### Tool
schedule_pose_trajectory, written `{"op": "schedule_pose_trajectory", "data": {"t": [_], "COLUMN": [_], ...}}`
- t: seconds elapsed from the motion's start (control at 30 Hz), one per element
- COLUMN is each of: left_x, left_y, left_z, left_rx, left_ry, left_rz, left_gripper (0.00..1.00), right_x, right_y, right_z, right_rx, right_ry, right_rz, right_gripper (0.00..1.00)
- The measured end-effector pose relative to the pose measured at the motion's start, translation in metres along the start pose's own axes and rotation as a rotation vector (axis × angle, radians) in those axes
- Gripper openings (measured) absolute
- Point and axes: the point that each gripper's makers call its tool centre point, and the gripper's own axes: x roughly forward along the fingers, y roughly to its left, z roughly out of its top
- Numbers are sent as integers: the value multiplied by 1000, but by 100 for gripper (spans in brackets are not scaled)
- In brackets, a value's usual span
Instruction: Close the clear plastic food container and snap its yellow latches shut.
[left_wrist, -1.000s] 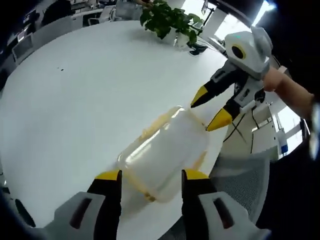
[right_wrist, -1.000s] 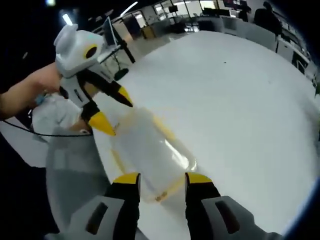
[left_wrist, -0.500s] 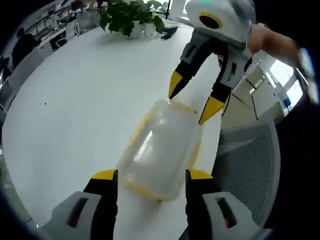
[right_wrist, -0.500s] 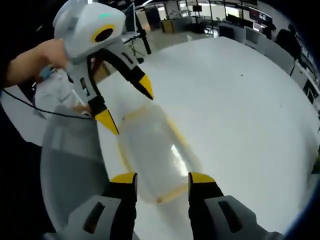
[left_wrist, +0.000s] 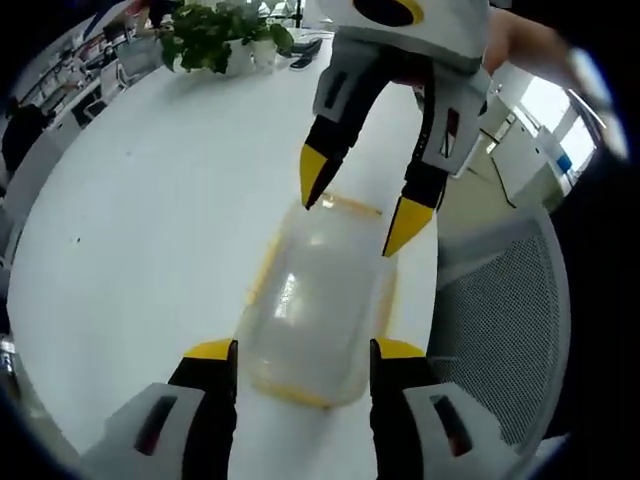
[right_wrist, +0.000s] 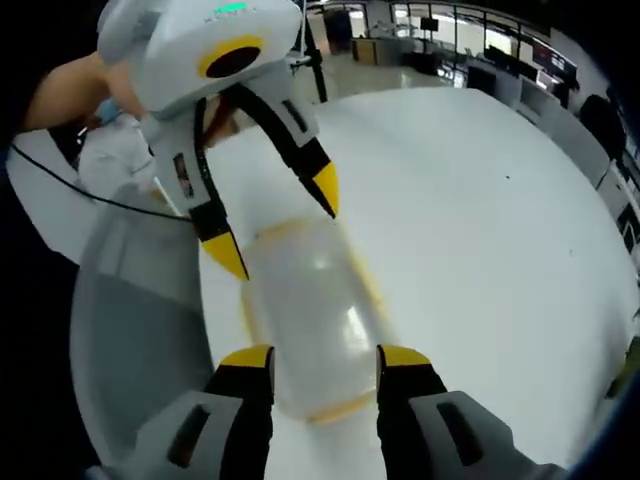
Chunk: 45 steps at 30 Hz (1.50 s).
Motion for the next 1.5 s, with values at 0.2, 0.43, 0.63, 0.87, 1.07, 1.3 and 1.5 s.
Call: {"op": "schedule_pose_trajectory", "data": {"t": [0.2,0.43,0.63,0.87,1.07,1.3,1.5], "left_x": [4,7,16,17,19,21,23], "left_y": [-2,-5,-8,-8,-16,-24,-26], "left_z": [4,5,5,7,3,1,-2], "left_rx": [18,16,0,-6,82,132,168], "left_ry": [4,6,-2,-16,8,34,34], "left_rz": [-8,-18,-33,-28,-6,8,50], "left_gripper": [51,50,46,44,52,62,63], "right_x": [6,16,21,25,25,27,30], "right_y": [1,4,-1,-3,-10,-13,-15], "right_z": [7,13,14,12,21,22,24], "right_rx": [-22,-46,-41,-50,-37,-37,-40], "right_ry": [-2,-1,-2,3,-20,-11,1], "right_rz": [8,30,32,37,24,27,31], "right_gripper": [40,40,40,38,41,41,42]}}
